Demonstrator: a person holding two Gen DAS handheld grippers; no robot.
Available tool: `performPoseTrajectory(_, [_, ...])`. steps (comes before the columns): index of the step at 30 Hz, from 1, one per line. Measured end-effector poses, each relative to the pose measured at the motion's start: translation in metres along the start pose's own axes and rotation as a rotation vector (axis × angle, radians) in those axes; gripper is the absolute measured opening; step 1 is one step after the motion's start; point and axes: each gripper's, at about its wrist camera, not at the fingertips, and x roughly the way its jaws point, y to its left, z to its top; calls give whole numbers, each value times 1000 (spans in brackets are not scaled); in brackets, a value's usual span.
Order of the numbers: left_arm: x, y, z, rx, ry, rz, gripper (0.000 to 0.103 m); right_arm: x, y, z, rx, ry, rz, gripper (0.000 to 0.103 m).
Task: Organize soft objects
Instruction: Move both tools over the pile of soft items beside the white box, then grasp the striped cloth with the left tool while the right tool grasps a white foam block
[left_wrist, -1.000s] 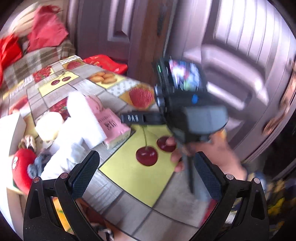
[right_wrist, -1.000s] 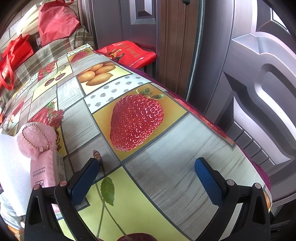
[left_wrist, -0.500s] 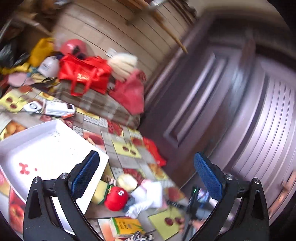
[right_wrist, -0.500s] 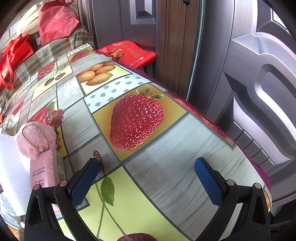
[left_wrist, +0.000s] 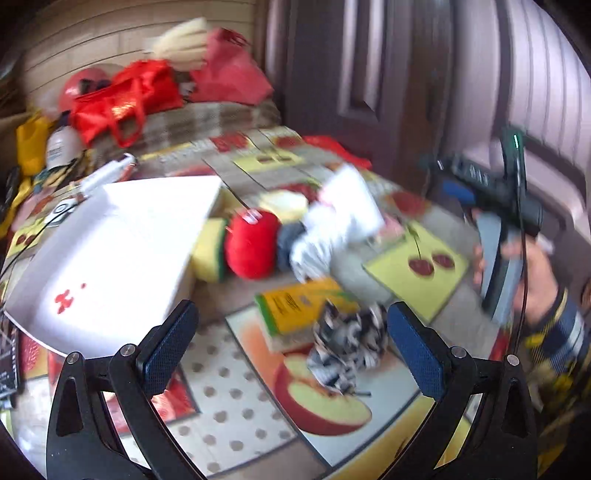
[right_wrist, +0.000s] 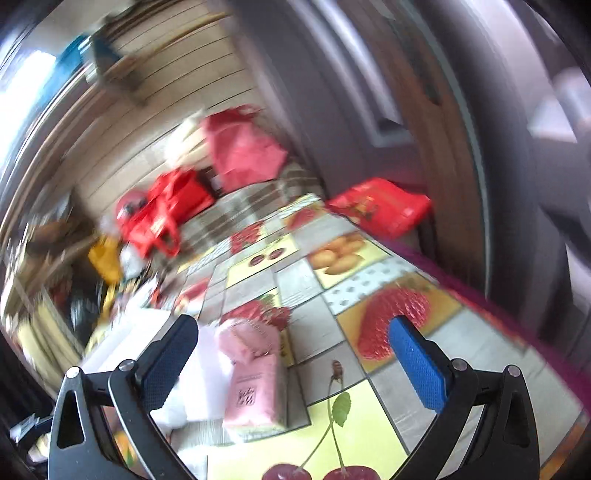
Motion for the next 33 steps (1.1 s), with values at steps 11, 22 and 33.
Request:
performPoseTrajectory(11, [30,-48,-17,182,135,-2,86,39,74,-15,-265,196,80,75])
performPoseTrajectory(22, [70,-44,-17,125,278,-75,45,68,80,-32,-257,281,90,19])
performPoseTrajectory(33, [17,-34,-6,101,5,43,36,12,81,-29,-226,30,146,19])
